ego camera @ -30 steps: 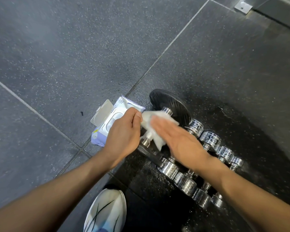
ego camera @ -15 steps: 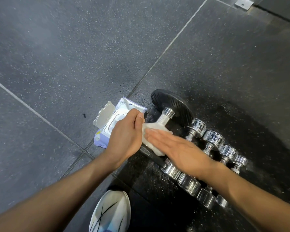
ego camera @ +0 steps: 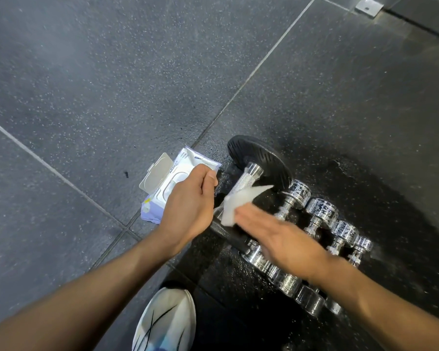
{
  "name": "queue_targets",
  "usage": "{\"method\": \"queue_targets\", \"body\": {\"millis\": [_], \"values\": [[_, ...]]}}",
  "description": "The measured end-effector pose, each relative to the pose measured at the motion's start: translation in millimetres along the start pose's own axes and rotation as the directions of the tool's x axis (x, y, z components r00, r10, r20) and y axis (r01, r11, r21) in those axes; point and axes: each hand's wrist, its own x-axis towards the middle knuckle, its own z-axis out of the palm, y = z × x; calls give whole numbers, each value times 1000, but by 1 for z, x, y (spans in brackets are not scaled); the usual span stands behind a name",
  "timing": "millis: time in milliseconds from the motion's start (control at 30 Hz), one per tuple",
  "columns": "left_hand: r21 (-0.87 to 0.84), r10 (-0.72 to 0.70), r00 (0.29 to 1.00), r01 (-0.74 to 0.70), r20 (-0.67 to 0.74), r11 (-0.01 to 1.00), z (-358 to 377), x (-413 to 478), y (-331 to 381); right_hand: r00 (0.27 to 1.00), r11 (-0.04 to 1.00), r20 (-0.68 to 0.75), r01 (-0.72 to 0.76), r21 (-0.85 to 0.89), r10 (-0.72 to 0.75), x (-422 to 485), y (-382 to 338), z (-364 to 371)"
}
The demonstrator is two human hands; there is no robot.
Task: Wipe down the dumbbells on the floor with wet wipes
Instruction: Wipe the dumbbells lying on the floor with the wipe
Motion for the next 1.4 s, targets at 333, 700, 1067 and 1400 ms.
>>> {"method": "queue_targets", "body": {"millis": [333,700,1067,1400], "values": [[1,8,1000,-8,-1,1000,0,1,0,998,999,48,46,-3,-46,-1,4,-1],[3,15,1000,-15,-1,1000,1,2,-1,993,991,46,109,-82,-105,0,10,2],[1,27,1000,-27,2,1000,-2,0,2,966,940,-32,243,-240,-258,24,4,-12],[16,36,999,-36,-5,999,-3,-1,4,922,843,154,386,-375,-355,65,-10,-30]]}}
